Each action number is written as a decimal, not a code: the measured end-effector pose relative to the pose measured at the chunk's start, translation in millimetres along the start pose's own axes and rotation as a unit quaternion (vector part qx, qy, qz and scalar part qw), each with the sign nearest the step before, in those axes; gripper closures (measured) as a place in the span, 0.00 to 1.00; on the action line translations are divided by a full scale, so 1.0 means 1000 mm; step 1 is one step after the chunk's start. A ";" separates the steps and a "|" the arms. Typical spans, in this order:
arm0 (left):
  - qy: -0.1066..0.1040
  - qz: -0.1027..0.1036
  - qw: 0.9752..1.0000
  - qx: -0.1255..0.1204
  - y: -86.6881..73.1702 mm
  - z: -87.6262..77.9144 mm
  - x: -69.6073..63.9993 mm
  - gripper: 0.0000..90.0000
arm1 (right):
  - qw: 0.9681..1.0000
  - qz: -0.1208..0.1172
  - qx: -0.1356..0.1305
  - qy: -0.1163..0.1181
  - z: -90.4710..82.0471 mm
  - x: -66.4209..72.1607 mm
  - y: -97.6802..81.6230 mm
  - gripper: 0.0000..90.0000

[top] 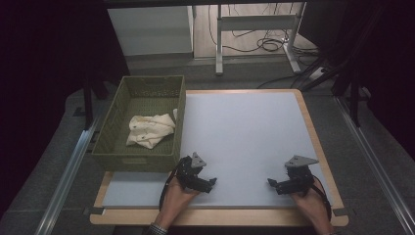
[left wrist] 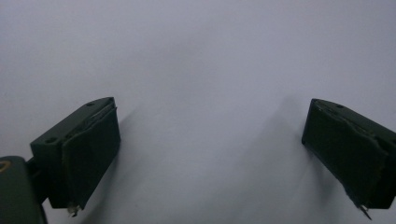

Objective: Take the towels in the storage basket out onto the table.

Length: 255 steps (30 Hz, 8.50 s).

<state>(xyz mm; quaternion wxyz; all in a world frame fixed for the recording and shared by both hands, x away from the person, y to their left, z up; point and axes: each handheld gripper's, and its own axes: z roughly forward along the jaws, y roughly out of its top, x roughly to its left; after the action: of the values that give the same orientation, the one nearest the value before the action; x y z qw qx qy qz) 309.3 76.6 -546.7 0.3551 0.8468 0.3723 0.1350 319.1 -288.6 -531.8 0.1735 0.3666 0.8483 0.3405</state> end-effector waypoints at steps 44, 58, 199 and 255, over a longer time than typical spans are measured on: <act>-0.011 -0.003 1.000 0.001 0.006 -0.003 -0.002 0.04 | 1.000 0.000 -0.002 0.000 0.000 0.000 0.000 0.04; -0.024 0.006 1.000 -0.009 0.021 -0.011 -0.007 0.04 | 1.000 0.000 -0.003 0.000 0.000 0.000 0.000 0.04; 0.117 -0.110 0.984 0.076 0.080 -0.081 0.225 0.01 | 1.000 -0.001 -0.003 0.000 0.000 0.000 -0.001 0.04; 0.074 -0.164 0.972 0.150 0.072 -0.102 0.249 0.85 | 1.000 -0.001 -0.003 0.001 0.000 0.000 -0.001 0.04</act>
<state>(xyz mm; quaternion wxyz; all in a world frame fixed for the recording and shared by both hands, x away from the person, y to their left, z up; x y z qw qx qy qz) 467.9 274.6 -432.4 0.2132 0.8055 0.5471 0.0802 318.8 -289.1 -532.1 0.1744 0.3653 0.8475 0.3432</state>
